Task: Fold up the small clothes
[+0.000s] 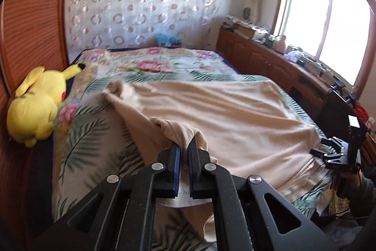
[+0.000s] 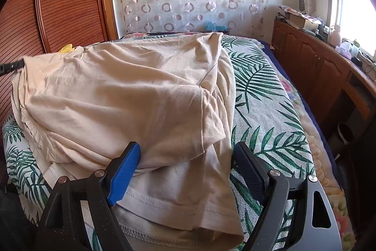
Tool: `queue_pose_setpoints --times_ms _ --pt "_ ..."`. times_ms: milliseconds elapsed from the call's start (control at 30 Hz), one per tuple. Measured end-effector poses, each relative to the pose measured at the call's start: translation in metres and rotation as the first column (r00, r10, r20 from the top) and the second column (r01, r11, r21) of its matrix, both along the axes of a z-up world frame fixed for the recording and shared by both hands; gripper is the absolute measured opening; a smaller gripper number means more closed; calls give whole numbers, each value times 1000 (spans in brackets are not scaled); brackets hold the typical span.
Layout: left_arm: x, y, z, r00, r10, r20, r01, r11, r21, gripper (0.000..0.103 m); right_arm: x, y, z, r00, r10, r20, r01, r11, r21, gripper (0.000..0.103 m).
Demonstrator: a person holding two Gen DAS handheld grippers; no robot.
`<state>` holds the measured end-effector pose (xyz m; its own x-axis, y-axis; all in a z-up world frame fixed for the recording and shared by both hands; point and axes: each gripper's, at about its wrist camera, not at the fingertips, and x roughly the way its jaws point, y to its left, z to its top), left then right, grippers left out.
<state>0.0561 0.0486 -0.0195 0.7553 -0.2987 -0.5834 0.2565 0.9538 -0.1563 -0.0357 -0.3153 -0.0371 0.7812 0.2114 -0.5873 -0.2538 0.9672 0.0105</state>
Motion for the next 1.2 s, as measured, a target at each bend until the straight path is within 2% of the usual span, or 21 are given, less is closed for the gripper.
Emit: queue_pose_setpoints --times_ms 100,233,500,600,700,767,833,900,1033,1200 --pt "10 -28 12 997 -64 30 64 998 1 6 -3 -2 4 1000 16 -22 -16 1000 23 83" --pt "20 -66 28 986 -153 61 154 988 -13 6 -13 -1 14 1000 23 -2 -23 1000 10 83" --pt "27 -141 72 935 -330 129 334 943 -7 6 -28 -7 36 999 21 34 -22 999 27 83" --pt "27 -154 73 929 -354 109 357 934 -6 7 -31 -13 45 999 12 52 -15 998 55 83" --pt "29 -154 62 929 -360 86 361 933 11 22 -30 -13 49 998 19 62 -22 998 58 83" --pt "27 -151 55 932 -353 79 352 936 24 40 -28 -11 50 998 27 62 -31 998 59 83" --pt "28 -147 50 940 -334 76 332 943 37 45 -22 -6 48 998 38 58 -42 997 61 83" --pt "29 -138 45 948 -312 60 311 950 34 54 -16 1 48 997 56 55 -59 996 65 83" --pt "29 -117 33 963 -267 43 266 964 19 79 -5 22 50 993 106 55 -109 992 63 83" --pt "28 -99 18 981 -190 36 189 981 33 80 11 51 54 985 166 48 -168 984 58 83"
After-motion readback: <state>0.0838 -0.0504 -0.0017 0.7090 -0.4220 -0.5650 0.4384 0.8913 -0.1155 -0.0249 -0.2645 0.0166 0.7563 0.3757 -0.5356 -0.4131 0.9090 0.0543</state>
